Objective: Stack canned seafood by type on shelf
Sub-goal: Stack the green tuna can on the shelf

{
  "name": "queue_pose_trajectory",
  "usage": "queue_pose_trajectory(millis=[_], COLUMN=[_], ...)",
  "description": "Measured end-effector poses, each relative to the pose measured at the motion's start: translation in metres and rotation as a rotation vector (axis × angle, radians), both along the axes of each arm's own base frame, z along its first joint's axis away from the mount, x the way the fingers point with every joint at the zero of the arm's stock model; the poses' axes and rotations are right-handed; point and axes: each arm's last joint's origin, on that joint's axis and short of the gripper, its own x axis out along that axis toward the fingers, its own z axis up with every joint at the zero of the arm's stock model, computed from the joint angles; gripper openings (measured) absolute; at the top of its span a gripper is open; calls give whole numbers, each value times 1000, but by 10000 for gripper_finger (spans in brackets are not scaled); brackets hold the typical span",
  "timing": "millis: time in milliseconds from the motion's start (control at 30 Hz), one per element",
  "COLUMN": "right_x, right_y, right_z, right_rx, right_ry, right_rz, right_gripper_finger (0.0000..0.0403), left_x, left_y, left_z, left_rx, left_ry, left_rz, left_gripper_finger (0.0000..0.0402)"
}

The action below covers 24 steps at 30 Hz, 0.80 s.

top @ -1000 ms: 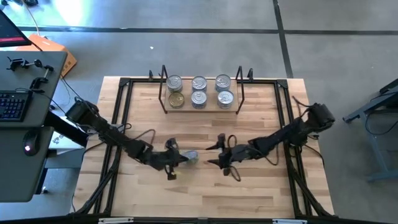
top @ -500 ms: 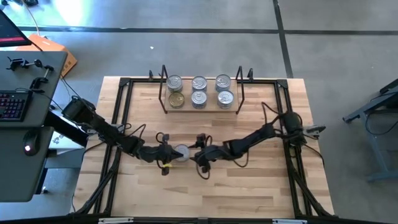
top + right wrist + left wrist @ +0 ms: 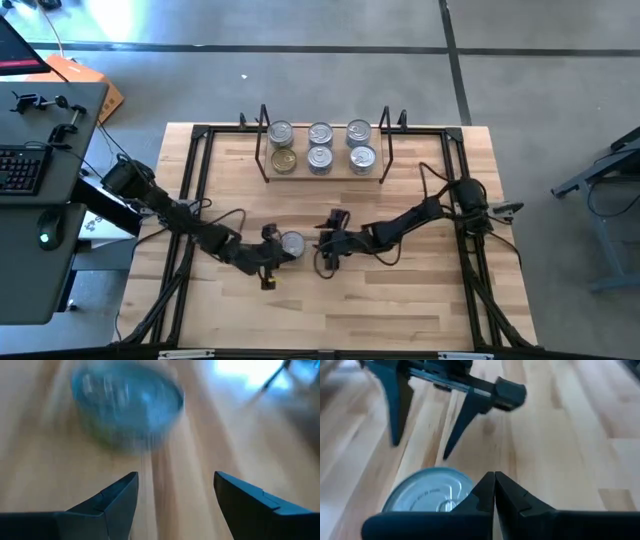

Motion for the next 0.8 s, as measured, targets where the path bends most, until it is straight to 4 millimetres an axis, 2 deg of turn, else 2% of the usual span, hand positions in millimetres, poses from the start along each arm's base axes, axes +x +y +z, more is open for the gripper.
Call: queue_pose_trajectory(millis=[67,233,333,400,467,533,700,800], right_x=[-14,-36,-40,-40,-39,-37,-32,-32], right_y=[-3,4,8,11,12,14,16,14], right_z=[-14,-26,-27,-26,-26,-23,-12,2], right_rx=[59,211,226,208,178,144,-7,-95], right_ry=[-12,-107,-132,-133,-124,-132,-133,-151], right_rz=[-10,-24,-21,-11,10,37,120,125], right_gripper_finger=[252,252,252,252,252,252,252,252], left_x=[7,28,43,52,59,64,73,70], left_y=[-4,-2,0,0,0,-1,-6,-13], left_z=[1,-6,-12,-16,-18,-21,-12,1], left_rx=[4,32,37,54,60,95,166,194], left_ry=[62,157,189,261,338,410,490,486], left_rz=[20,77,94,89,90,99,85,84], left_gripper_finger=[15,83,126,139,134,112,17,12])
